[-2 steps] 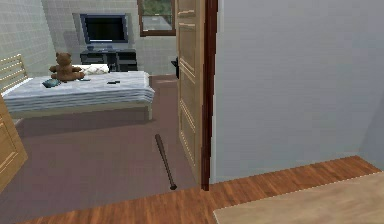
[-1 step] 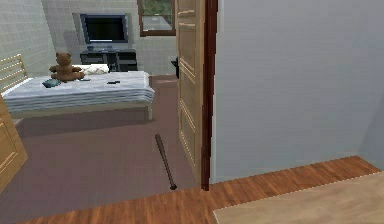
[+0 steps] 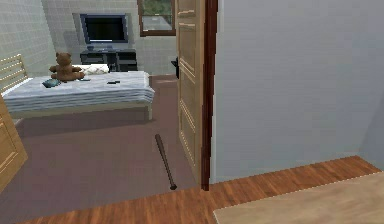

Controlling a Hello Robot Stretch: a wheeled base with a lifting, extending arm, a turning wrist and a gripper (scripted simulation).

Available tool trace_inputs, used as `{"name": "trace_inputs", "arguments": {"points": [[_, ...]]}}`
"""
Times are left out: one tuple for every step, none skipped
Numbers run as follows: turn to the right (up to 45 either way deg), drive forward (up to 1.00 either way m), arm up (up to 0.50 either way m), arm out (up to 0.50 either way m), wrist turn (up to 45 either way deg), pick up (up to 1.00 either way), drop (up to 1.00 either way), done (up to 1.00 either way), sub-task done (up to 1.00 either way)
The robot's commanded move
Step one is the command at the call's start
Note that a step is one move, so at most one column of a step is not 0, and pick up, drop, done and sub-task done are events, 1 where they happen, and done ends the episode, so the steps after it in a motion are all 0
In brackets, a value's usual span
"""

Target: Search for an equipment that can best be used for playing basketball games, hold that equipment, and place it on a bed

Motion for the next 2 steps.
{"name": "trace_inputs", "arguments": {"points": [[0.0, 0.00, 0.00, 0.00, 0.0, 1.00, 0.00, 0.00, 0.00], [0.0, 0.00, 0.10, 0.00, 0.0, 0.00, 0.00, 0.00, 0.00]]}}
